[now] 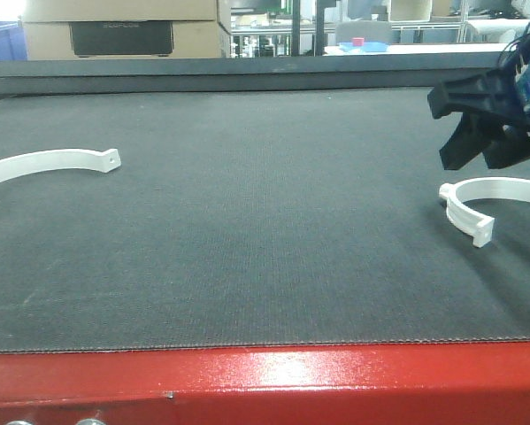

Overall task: Grab PVC pipe and place in blue bin
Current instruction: 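Lower the right gripper over the white pipe clamp nearest it, then close the right gripper on the clamp's curved band and lift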

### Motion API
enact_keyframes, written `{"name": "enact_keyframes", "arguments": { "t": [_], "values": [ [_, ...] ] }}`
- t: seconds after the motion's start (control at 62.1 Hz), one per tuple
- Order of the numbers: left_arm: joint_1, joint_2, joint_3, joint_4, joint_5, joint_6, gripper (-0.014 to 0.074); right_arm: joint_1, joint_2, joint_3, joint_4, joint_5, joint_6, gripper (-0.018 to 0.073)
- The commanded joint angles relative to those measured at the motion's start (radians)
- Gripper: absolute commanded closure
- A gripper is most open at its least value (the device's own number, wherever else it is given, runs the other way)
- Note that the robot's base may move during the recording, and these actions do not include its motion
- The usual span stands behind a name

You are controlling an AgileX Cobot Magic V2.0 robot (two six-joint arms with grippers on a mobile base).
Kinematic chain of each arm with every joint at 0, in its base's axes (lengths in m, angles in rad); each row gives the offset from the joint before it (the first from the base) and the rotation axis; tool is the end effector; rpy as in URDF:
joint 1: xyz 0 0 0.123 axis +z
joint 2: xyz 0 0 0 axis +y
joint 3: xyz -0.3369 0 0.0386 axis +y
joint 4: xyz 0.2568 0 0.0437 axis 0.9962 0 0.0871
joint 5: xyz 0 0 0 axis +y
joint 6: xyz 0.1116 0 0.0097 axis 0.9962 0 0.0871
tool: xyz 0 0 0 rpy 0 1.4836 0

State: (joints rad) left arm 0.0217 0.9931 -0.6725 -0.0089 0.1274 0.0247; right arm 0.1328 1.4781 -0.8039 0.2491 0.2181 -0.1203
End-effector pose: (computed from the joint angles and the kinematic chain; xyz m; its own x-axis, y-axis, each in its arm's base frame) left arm 0.2106 0.0044 0.3473 -0.3532 0.0082 -0.9355 -0.0150 0.9998 0.0145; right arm 0.3096 0.0474 0.2557 -0.7254 0.0268 -0.6878 -0.0806 0.9890 0.1236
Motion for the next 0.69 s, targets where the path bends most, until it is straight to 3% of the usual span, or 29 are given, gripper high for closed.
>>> {"name": "enact_keyframes", "arguments": {
  "t": [0.0,0.677],
  "values": [
    [-0.005,0.001,-0.008,0.001,-0.012,-0.007,0.0708,0.002,0.012,-0.005,-0.028,-0.021,-0.006,0.0386],
    [-0.005,0.001,-0.008,0.001,-0.014,-0.007,0.0708,0.002,0.086,-0.005,-0.028,-0.076,-0.006,0.0387]
  ]
}}
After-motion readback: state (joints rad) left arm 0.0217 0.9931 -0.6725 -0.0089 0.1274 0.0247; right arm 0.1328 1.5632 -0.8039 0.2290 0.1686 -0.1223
